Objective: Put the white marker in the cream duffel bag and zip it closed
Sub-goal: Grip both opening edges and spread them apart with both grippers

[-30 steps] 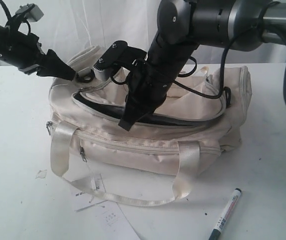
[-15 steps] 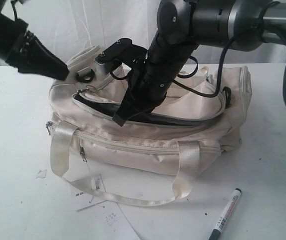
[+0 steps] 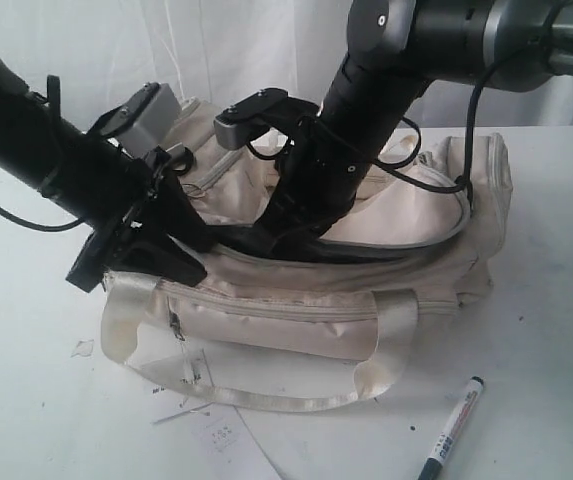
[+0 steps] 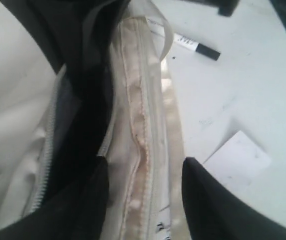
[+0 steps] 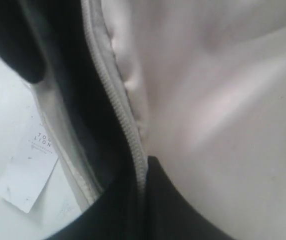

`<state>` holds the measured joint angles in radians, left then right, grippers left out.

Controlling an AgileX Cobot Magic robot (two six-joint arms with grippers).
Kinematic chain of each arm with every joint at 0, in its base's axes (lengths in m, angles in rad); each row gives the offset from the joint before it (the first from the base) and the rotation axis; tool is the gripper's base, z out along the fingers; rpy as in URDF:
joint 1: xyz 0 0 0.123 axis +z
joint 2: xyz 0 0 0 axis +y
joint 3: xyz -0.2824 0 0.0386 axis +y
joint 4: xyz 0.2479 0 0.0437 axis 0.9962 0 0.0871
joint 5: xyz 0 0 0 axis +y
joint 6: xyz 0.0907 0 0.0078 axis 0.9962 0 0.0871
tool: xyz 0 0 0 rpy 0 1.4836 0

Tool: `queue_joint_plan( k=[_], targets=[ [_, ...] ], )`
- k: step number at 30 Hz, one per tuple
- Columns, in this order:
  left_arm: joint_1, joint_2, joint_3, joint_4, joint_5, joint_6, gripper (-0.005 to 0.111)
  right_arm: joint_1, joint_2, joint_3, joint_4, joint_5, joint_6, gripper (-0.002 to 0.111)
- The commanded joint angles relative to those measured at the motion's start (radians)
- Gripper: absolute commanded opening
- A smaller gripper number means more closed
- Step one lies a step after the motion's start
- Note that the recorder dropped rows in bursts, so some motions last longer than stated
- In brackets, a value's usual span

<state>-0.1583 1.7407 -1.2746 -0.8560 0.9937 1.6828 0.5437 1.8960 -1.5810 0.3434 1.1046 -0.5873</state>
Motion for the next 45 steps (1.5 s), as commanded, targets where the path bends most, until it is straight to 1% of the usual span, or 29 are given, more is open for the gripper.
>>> queue_joint_plan(
  k=[1, 8, 16, 18, 23, 25, 28, 31, 33, 35, 37, 38, 40, 41, 45],
  targets=[
    [-0.023, -0.005, 0.008, 0.02, -0.091, 0.015, 0.051, -0.006, -0.009, 0.006, 0.021, 0.031, -0.034, 0.0],
    [-0.023, -0.005, 0.008, 0.059, -0.215, 0.015, 0.051, -0.006, -0.009, 0.006, 0.023, 0.022, -0.04, 0.0],
    [-0.023, -0.005, 0.008, 0.059, -0.226, -0.019, 0.052, -0.006, -0.009, 0.006, 0.025, 0.012, -0.04, 0.0],
    [-0.023, -0.005, 0.008, 0.059, -0.246, -0.041, 0.055, -0.006, -0.009, 0.006, 0.025, 0.009, -0.04, 0.0],
    [-0.023, -0.005, 0.008, 0.059, -0.334, -0.076, 0.07, -0.006, -0.009, 0.006, 0.025, 0.009, -0.04, 0.0],
    [-0.023, -0.005, 0.008, 0.059, -0.357, -0.076, 0.074, -0.006, -0.007, 0.006, 0.025, 0.0, -0.04, 0.0],
    [-0.023, -0.005, 0.008, 0.059, -0.328, -0.076, 0.074, -0.006, -0.007, 0.006, 0.025, -0.033, -0.038, 0.0],
    [-0.023, -0.005, 0.008, 0.059, -0.25, -0.078, 0.073, -0.006, -0.007, 0.006, 0.025, -0.07, -0.038, 0.0],
    [-0.023, -0.005, 0.008, 0.059, -0.188, -0.107, 0.07, -0.006, -0.007, 0.006, 0.025, -0.09, -0.038, 0.0],
    [-0.023, -0.005, 0.008, 0.077, -0.126, -0.138, 0.059, -0.006, -0.007, 0.006, 0.025, -0.11, -0.038, 0.0],
    [-0.023, -0.005, 0.008, 0.111, -0.092, -0.151, 0.043, -0.006, -0.007, 0.006, 0.025, -0.122, -0.038, 0.0],
    [-0.023, -0.005, 0.008, 0.136, -0.076, -0.174, 0.03, -0.006, -0.007, 0.006, 0.025, -0.129, -0.036, 0.0],
    [-0.023, -0.005, 0.008, 0.18, -0.063, -0.213, 0.013, -0.006, -0.007, 0.006, 0.025, -0.142, -0.036, 0.0],
    [-0.023, -0.005, 0.008, 0.202, -0.059, -0.244, 0.0, -0.006, -0.007, 0.006, 0.025, -0.154, -0.036, 0.0],
    [-0.023, -0.005, 0.008, 0.224, -0.059, -0.331, 0.0, -0.006, -0.007, 0.006, 0.019, -0.264, -0.036, 0.0]
  ],
)
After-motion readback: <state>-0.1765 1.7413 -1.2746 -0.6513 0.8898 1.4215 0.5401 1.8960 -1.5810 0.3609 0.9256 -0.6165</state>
